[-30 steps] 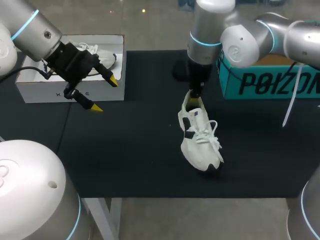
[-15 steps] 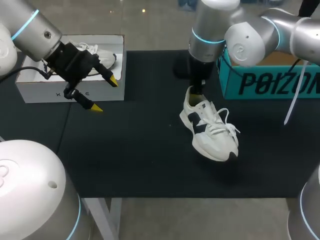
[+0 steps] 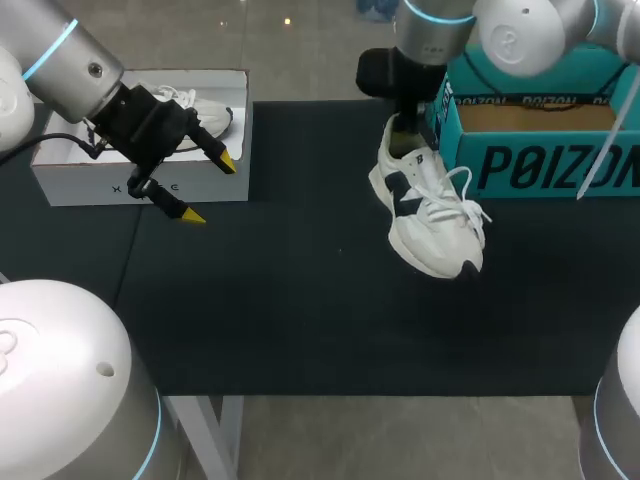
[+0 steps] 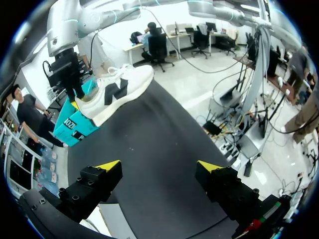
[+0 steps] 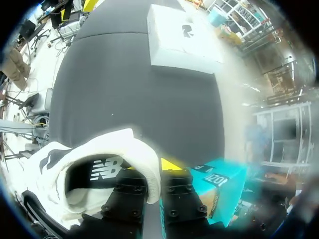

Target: Take the shoe out of the shoebox, open the shoe tongue, remove and reinsert the insole, then place the shoe into the shoebox

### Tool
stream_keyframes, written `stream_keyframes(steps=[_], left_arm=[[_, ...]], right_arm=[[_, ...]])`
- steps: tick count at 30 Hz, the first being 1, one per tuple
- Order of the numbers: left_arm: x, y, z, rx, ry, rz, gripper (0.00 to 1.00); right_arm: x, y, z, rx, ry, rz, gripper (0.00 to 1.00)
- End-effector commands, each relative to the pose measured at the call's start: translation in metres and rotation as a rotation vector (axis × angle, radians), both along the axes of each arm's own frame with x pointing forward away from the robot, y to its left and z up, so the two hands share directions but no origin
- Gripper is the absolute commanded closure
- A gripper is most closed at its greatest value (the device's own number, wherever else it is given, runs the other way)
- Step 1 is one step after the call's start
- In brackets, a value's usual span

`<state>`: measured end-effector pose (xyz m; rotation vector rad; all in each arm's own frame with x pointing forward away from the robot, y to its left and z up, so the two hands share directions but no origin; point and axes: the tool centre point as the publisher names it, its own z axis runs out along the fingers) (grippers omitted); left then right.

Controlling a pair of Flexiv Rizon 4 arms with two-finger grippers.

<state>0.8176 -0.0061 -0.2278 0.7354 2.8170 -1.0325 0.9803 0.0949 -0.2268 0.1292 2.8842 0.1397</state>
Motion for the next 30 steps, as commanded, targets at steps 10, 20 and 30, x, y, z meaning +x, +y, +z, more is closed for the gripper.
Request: stream_keyframes(steps=[10,20,30], left_arm=[[0.0,0.0,0.0,0.004,0.0,0.0,0.0],[0.0,0.0,0.0,0.004,0.0,0.0,0.0],[0.0,0.0,0.0,0.004,0.0,0.0,0.0]], right_arm=[[0.006,-0.029,0.071,-0.023,0.013,0.009,1.0],[0.006,-0.029,0.071,-0.023,0.013,0.009,1.0],[0.006,-0.029,0.071,-0.023,0.013,0.009,1.0]])
